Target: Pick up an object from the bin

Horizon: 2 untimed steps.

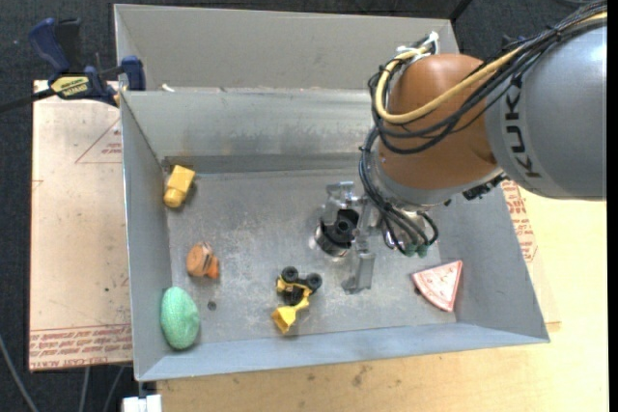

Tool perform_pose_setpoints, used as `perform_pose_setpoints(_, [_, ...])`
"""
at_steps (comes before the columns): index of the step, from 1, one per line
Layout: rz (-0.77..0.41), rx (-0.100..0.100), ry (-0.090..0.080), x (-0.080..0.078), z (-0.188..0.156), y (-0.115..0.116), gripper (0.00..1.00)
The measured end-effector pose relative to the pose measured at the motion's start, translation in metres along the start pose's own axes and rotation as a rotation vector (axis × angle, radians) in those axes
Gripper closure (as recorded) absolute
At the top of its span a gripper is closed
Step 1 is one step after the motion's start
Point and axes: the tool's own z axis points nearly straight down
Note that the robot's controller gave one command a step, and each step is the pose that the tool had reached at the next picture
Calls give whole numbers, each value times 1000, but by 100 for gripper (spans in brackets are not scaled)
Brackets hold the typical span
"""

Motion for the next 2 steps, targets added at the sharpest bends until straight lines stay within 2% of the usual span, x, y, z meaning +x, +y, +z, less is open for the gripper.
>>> perform_pose_setpoints(1, [8, -1, 11, -10, 30, 10, 0])
perform_pose_setpoints(2, [49, -1, 4, -12, 39, 6, 0])
